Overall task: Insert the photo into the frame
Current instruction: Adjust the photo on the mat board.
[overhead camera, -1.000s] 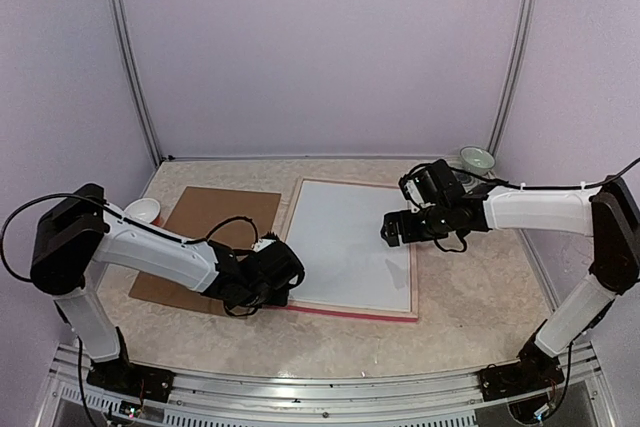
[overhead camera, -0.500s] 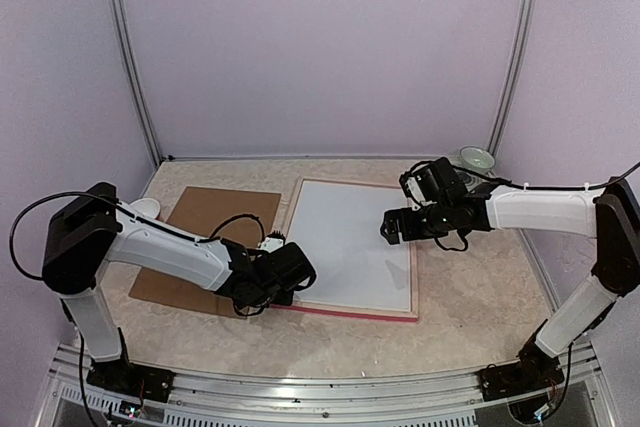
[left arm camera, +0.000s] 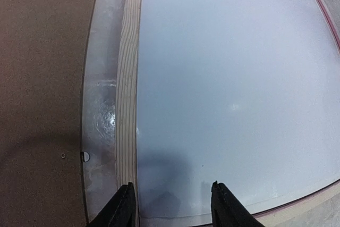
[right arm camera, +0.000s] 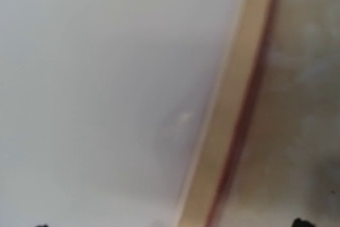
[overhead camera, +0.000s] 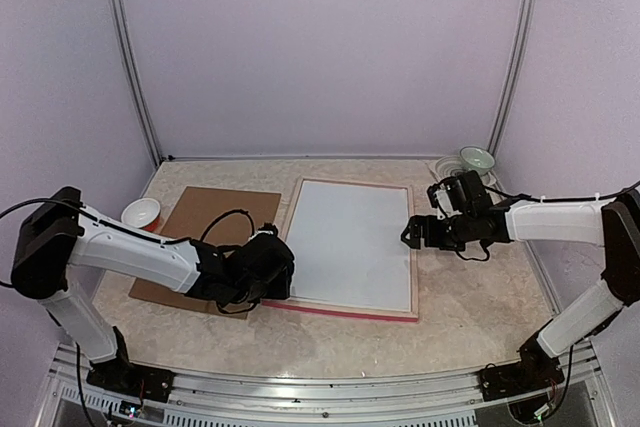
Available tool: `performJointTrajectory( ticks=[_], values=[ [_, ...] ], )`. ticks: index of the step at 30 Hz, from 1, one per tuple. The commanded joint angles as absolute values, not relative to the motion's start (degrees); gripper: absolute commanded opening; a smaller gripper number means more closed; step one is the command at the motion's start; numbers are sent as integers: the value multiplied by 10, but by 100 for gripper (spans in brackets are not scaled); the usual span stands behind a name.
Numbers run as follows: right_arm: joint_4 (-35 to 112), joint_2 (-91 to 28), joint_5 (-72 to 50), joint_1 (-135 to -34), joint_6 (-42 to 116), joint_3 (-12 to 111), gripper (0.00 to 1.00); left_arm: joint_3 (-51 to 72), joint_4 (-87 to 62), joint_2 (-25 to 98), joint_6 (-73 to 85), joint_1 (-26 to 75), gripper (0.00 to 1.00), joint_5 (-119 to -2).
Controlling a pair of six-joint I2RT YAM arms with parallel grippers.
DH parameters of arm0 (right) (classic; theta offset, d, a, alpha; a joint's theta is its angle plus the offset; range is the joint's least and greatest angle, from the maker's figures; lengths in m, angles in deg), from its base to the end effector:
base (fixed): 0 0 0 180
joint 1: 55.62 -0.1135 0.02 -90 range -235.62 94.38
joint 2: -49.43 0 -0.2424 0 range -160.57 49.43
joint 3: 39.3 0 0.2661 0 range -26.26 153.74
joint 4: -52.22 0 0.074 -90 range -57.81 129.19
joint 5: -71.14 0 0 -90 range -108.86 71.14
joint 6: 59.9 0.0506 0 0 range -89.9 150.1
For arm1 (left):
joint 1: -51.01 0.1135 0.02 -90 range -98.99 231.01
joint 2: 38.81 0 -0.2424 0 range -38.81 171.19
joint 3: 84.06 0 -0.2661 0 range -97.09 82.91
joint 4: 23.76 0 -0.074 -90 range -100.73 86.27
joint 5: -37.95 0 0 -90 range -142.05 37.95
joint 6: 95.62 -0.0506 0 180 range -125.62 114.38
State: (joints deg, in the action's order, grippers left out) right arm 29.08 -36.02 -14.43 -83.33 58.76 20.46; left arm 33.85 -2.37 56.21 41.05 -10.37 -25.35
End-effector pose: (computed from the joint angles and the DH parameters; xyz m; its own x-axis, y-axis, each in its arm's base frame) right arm 0.2837 0.1534 0.1461 -0.8287 0.1049 -0.5498 -0.1267 0.9217 0.3667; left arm 0.1800 -0.2824 0.1135 -0.7461 0.0107 -0.6657 0.1690 0.9702 -0.1738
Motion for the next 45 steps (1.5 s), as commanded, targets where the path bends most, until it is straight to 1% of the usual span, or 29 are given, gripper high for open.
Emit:
performJointTrajectory(
  ticks=[1,8,18,26,32,38,45],
  values=[
    [337,-324,-96,-808,614,176,99,372,-68,532,420,-91,49,-269],
    [408,-316,-16,-776,650,119,99,398,-83,494,428,-64,50,-275],
    [410,-317,-12,-776,650,109,99,372,-31,559,440,-68,47,-260],
    [416,-324,-9,-776,652,111,99,320,29,618,438,-89,46,-223],
    [417,-332,-6,-776,650,116,99,310,33,643,442,-96,46,-227],
    [416,-337,-6,-774,646,123,99,317,23,636,446,-97,46,-228],
    [417,-341,7,-764,647,127,99,342,-22,596,439,-99,46,-256]
  ],
)
